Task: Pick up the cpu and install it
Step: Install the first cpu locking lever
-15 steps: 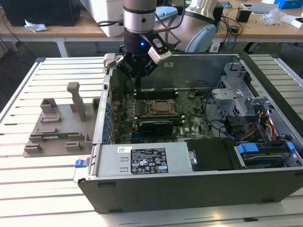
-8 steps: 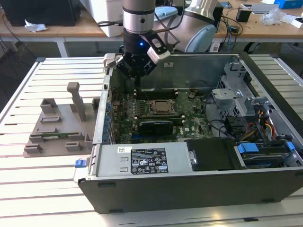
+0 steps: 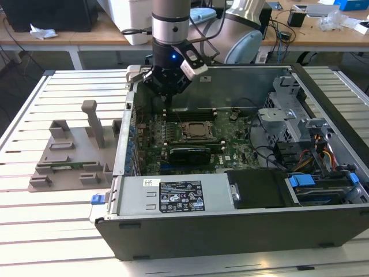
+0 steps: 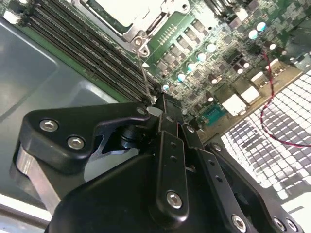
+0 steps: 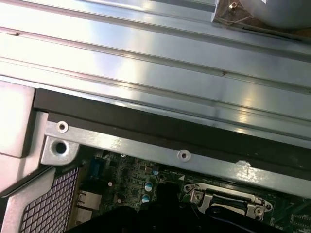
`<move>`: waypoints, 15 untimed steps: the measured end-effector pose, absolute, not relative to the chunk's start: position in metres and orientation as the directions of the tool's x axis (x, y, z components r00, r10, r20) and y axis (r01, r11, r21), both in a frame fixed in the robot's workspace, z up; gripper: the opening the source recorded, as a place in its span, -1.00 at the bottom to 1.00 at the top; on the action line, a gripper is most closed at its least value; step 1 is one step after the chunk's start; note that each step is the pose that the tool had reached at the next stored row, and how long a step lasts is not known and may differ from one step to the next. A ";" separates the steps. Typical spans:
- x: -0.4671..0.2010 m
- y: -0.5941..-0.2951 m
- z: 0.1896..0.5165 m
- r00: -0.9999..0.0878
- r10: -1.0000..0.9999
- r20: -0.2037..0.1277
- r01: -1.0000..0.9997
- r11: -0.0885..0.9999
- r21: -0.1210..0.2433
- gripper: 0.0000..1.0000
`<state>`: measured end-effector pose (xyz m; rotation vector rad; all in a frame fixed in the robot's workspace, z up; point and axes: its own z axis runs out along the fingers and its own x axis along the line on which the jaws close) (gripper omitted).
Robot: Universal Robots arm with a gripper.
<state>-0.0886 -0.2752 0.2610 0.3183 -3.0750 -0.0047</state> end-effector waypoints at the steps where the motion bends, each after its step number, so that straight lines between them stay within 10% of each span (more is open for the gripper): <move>1: -0.088 -0.275 0.261 -0.978 -0.203 0.050 -0.203 0.979 0.008 -0.79; 15: -0.060 -0.275 0.261 -0.978 -0.201 0.053 -0.201 0.980 0.009 -0.79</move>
